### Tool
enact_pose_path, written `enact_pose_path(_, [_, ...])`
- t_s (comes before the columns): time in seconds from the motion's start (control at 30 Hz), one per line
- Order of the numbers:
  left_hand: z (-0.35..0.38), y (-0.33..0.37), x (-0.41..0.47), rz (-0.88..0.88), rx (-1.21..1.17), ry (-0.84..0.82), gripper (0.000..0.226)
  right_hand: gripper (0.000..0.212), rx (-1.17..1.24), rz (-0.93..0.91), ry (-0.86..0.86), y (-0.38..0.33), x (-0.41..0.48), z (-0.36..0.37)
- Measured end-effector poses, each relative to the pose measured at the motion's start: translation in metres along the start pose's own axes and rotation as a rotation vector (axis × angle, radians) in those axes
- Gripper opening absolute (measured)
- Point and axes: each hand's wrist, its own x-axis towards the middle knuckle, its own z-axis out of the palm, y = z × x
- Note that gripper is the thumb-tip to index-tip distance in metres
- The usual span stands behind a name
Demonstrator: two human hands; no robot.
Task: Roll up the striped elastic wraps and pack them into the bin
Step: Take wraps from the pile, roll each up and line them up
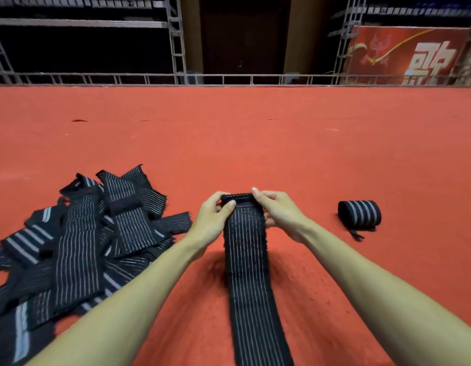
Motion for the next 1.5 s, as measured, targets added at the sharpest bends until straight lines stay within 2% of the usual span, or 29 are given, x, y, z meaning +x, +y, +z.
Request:
enact_pose_path(0.17, [0.015,-0.058,0.017,0.039,0.002,0.065,0.017,0.05,0.014,0.019,0.107,0.059,0.032,0.016])
enact_pose_path(0.27, [0.024,-0.087,0.018,0.052,0.008,0.1,0.033,0.035,0.032,0.023,0.127,0.094,0.038,0.022])
enact_pose_path(0.37, [0.025,-0.099,0.024,0.085,0.052,0.062,0.039,0.022,0.126,-0.006,0.094,0.11,0.04,0.018])
enact_pose_path(0.47, [0.023,-0.102,0.027,0.093,0.035,0.019,0.038,0.013,0.179,-0.043,0.062,0.115,0.041,0.014])
enact_pose_path(0.67, [0.023,-0.098,0.02,0.054,-0.143,0.0,0.029,0.009,0.214,-0.124,0.054,0.118,0.042,0.012])
enact_pose_path(0.83, [0.027,-0.099,0.017,0.03,-0.26,-0.016,0.024,0.017,0.214,-0.177,0.094,0.12,0.043,0.013])
enact_pose_path(1.03, [0.028,-0.103,0.017,0.037,-0.203,-0.034,0.02,0.025,0.159,-0.279,0.181,0.117,0.038,0.015])
enact_pose_path(1.17, [0.027,-0.102,0.016,0.108,-0.095,-0.036,0.023,0.023,0.158,-0.272,0.148,0.117,0.035,0.014])
enact_pose_path(1.3, [0.026,-0.1,0.015,0.138,-0.079,0.003,0.024,0.009,0.148,-0.243,0.112,0.115,0.032,0.017])
enact_pose_path(1.43, [0.026,-0.093,0.012,0.163,-0.124,0.049,0.022,0.029,0.186,-0.175,0.12,0.111,0.031,0.02])
enact_pose_path(1.5, [0.028,-0.092,0.011,0.165,-0.153,0.068,0.022,0.027,0.24,-0.143,0.113,0.111,0.031,0.019])
